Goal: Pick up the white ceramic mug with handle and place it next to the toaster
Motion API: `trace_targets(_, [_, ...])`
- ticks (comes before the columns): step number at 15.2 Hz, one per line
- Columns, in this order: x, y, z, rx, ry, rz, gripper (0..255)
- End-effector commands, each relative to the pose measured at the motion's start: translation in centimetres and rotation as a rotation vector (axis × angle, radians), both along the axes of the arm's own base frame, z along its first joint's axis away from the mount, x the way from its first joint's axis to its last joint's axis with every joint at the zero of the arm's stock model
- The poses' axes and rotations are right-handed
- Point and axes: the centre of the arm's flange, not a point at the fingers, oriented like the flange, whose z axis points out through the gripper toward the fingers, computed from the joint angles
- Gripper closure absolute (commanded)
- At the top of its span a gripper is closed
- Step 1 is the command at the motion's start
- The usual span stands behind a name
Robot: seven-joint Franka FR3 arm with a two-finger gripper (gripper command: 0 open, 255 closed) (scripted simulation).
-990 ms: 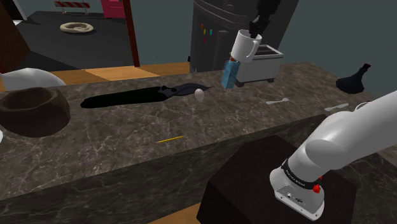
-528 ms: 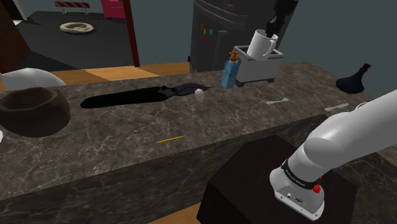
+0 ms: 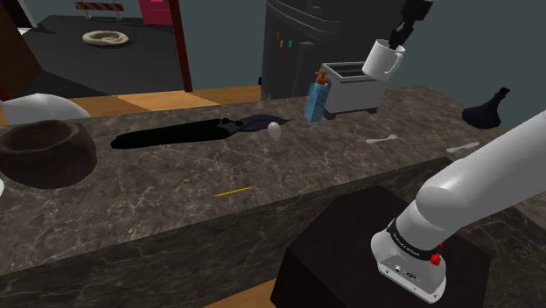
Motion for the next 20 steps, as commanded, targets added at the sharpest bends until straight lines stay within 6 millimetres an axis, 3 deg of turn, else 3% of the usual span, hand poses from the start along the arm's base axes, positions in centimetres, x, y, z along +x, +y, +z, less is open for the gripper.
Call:
trace_targets(1, [-1.0,-2.3,-0.1,-0.001,0.0,0.002,255])
trace_targets(8, [-4.4,-11.5,-0.1,-0.001,0.0,0.002,255])
trace_targets(20, [-4.4,-11.5,-6.4,-0.001,0.0,0.002,255])
